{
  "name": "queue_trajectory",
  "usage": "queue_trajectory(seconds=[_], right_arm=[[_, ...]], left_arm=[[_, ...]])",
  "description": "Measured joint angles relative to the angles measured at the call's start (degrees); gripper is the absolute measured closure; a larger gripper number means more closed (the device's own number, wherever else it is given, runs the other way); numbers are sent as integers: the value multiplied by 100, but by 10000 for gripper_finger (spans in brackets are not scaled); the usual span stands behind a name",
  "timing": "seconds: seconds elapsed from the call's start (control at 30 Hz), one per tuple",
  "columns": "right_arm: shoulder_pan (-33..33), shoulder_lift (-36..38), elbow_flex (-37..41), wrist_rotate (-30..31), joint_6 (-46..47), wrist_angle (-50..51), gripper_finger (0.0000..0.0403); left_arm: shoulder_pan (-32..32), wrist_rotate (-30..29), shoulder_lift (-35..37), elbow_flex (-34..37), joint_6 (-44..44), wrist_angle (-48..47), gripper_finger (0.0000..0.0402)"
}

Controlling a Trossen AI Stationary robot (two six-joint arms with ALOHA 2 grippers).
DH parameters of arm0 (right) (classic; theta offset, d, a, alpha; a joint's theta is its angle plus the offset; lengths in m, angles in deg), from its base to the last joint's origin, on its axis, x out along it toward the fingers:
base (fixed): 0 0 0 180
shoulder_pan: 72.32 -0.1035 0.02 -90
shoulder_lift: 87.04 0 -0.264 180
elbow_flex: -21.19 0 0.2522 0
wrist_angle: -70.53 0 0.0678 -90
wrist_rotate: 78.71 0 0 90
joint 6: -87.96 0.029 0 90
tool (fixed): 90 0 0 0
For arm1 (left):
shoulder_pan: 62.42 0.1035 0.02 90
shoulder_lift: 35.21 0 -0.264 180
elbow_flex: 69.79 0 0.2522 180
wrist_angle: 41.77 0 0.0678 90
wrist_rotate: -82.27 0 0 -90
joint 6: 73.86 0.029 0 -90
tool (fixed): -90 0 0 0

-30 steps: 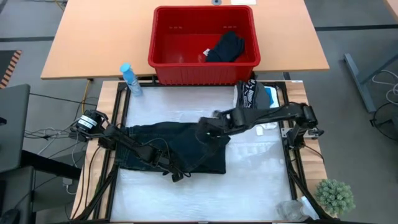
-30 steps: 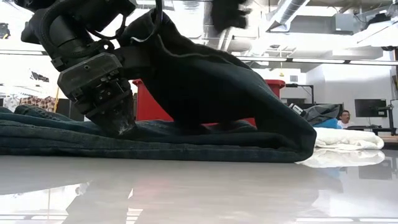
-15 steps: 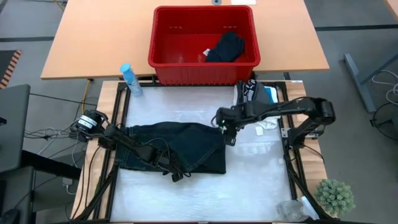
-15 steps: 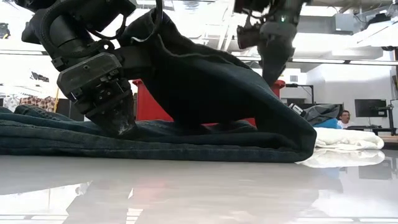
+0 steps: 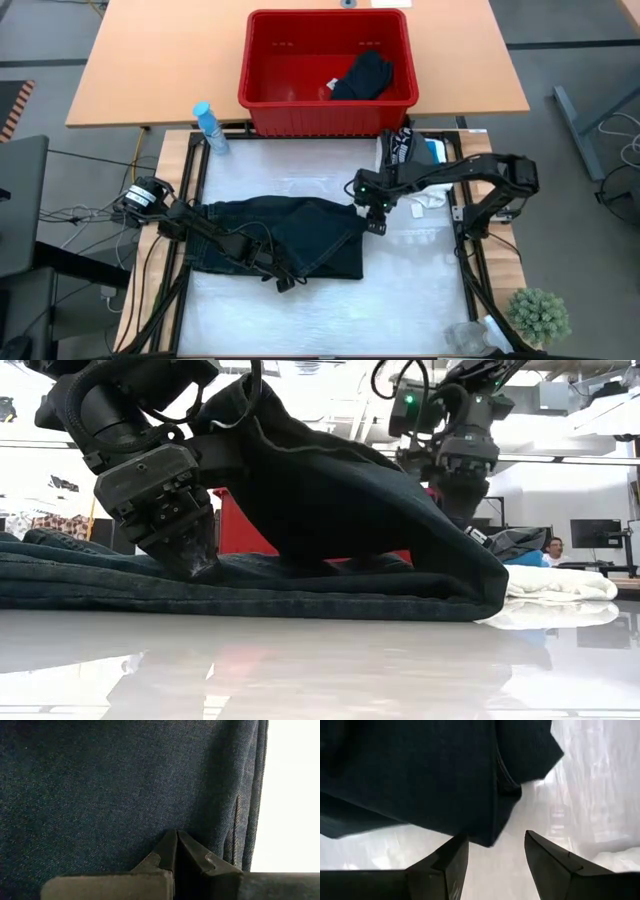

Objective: Fold laundry
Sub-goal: Fold the blue pants

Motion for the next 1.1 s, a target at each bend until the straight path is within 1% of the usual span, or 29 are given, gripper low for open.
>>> queue_trajectory(seconds=[0.23, 0.4, 0.47, 0.5, 0.57, 0.63, 0.67, 0.7, 0.77, 0.93, 1.1], right_arm=[[72, -111, 264, -3, -383, -462, 186], [174, -399, 273, -411, -642, -586, 190], [156, -513, 267, -479, -610, -609, 209], [134, -543, 267, -487, -602, -600, 227], [65, -575, 267, -551, -628, -630, 279], [5, -582, 255, -565, -647, -642, 347], [-7, -584, 219, -569, -681, -626, 373], [-22, -584, 171, -567, -688, -608, 383], [-21, -584, 28, -493, -654, -592, 383], [40, -584, -417, -69, -730, -546, 392], [183, -584, -774, 361, -747, -530, 392]], left_arm=[[0, -4, 0, 0, -7, 9, 401], [2, -12, 0, 0, 57, 20, 402], [2, -13, 0, 0, 59, 26, 402], [4, -12, 0, 0, 57, 28, 401], [4, -30, 0, 2, 57, 33, 401], [4, -45, 0, 2, 55, 42, 401], [2, -57, 0, 2, 57, 44, 402], [2, -66, 0, 2, 57, 46, 401], [2, -70, 0, 2, 65, 46, 401], [2, -81, 0, 4, 101, 50, 401], [4, -60, 0, 4, 101, 50, 401]])
